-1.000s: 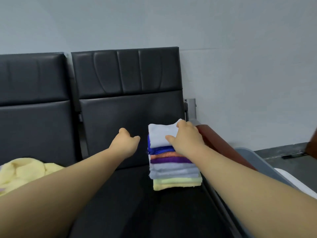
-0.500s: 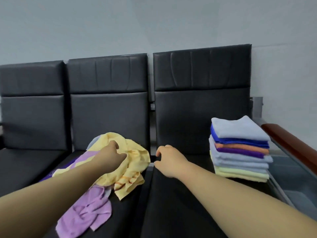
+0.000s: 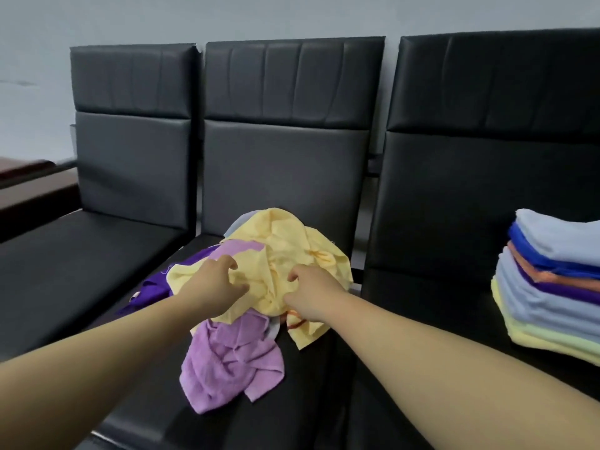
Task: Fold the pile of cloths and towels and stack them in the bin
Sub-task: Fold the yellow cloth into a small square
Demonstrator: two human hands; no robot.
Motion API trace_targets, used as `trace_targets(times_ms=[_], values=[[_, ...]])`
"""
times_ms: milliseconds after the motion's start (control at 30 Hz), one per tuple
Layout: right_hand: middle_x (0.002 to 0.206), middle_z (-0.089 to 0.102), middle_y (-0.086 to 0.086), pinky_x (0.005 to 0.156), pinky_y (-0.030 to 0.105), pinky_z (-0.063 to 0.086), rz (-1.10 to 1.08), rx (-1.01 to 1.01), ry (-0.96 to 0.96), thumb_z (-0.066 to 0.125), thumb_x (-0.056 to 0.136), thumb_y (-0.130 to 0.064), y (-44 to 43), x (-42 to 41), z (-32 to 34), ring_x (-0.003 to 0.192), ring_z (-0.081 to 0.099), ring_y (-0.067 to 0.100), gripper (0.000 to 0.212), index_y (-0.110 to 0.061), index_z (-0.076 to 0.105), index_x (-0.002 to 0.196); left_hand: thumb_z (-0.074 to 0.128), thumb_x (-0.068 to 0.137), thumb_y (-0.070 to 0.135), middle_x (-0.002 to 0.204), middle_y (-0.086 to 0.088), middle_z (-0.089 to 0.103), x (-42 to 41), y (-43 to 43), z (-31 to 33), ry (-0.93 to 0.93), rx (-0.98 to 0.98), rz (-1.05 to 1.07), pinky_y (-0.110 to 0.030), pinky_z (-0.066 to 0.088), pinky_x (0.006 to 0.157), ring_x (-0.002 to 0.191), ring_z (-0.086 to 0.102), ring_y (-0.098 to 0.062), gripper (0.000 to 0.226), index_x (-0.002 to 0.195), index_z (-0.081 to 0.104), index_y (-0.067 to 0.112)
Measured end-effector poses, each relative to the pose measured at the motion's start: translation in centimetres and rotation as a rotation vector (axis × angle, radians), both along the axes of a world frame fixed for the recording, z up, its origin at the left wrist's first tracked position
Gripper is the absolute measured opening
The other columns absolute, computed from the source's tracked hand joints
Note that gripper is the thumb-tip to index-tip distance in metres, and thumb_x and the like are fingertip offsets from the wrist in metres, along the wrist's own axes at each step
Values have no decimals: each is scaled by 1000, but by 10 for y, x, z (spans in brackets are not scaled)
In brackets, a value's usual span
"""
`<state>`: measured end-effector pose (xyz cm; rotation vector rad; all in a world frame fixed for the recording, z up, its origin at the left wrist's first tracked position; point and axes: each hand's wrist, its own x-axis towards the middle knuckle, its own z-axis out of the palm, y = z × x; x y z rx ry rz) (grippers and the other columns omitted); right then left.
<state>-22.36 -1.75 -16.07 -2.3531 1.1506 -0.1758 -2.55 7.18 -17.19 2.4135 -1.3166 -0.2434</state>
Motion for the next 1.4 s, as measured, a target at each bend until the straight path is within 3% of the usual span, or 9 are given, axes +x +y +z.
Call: trace_targets(times_ms=[300, 433, 567, 700, 833, 1000, 1167, 1267, 1400], values=[[133, 51, 6, 90, 37, 55, -75, -74, 100, 59, 99, -37, -12, 57, -31, 108, 61, 30, 31, -20, 68, 124, 73, 87, 39, 89, 9, 60, 26, -11, -26, 66, -52, -29, -29, 40, 56, 73, 60, -11, 38, 119, 57, 24], [104, 64, 2, 69, 30, 49, -99, -71, 69, 57, 99, -28, -17, 62, -27, 91, 62, 26, 18, -20, 67, 88, 72, 87, 38, 88, 8, 58, 29, -12, -26, 101, -34, -46, -28, 39, 54, 71, 59, -12, 37, 118, 56, 24], [84, 55, -4, 63, 29, 40, -100, 125, -235, 59, 99, -32, -20, 47, 14, 80, 52, 19, 21, -15, 65, 89, 71, 88, 38, 97, 7, 59, 24, -11, -17, 101, -44, -30, -31, 48, 64, 83, 60, -13, 46, 127, 53, 22], [117, 66, 0, 95, 41, 53, -199, 539, -680, 51, 104, -27, -20, 29, 64, 110, 61, 21, 25, -17, 67, 120, 73, 89, 42, 116, 5, 54, 4, -10, 2, 111, -224, -71, -33, 50, 83, 98, 59, -15, 60, 140, 49, 24], [133, 68, 20, 86, 48, 58, -196, 865, -916, 53, 97, -22, -13, 9, 104, 106, 68, 30, 22, -13, 68, 110, 77, 80, 53, 135, 13, 43, -11, -11, 26, 177, -241, -215, -42, 51, 100, 114, 58, -17, 83, 151, 34, 41], [73, 59, 9, 79, 40, 57, -182, 970, -1032, 45, 108, -21, 1, -14, 140, 67, 62, 25, 36, -12, 54, 74, 71, 71, 58, 120, 17, 61, -33, -16, 46, 200, -189, -398, -47, 53, 95, 112, 61, -14, 48, 117, 60, 47], [74, 50, 5, 71, 37, 45, -181, 659, -812, 58, 101, -14, 5, -54, 150, 74, 52, 25, 31, -17, 55, 71, 68, 94, 35, 101, 7, 68, -53, -9, 72, 380, 111, -376, -30, 60, 74, 86, 66, -15, 3, 96, 70, 34], [105, 64, 9, 83, 42, 51, -91, 563, -526, 67, 96, -14, 13, -91, 147, 97, 61, 30, 6, -19, 65, 95, 63, 97, 15, 100, -1, 64, -64, -7, 103, 595, 115, -423, -26, 56, 73, 86, 61, -15, 15, 110, 71, 16], [120, 66, 11, 86, 46, 61, -135, 635, -583, 68, 91, -5, 7, -146, 139, 105, 68, 30, 36, -22, 64, 123, 64, 92, 6, 107, -11, 64, -98, -5, 149, 827, 132, -579, -34, 56, 85, 96, 61, -23, 35, 126, 59, 1]])
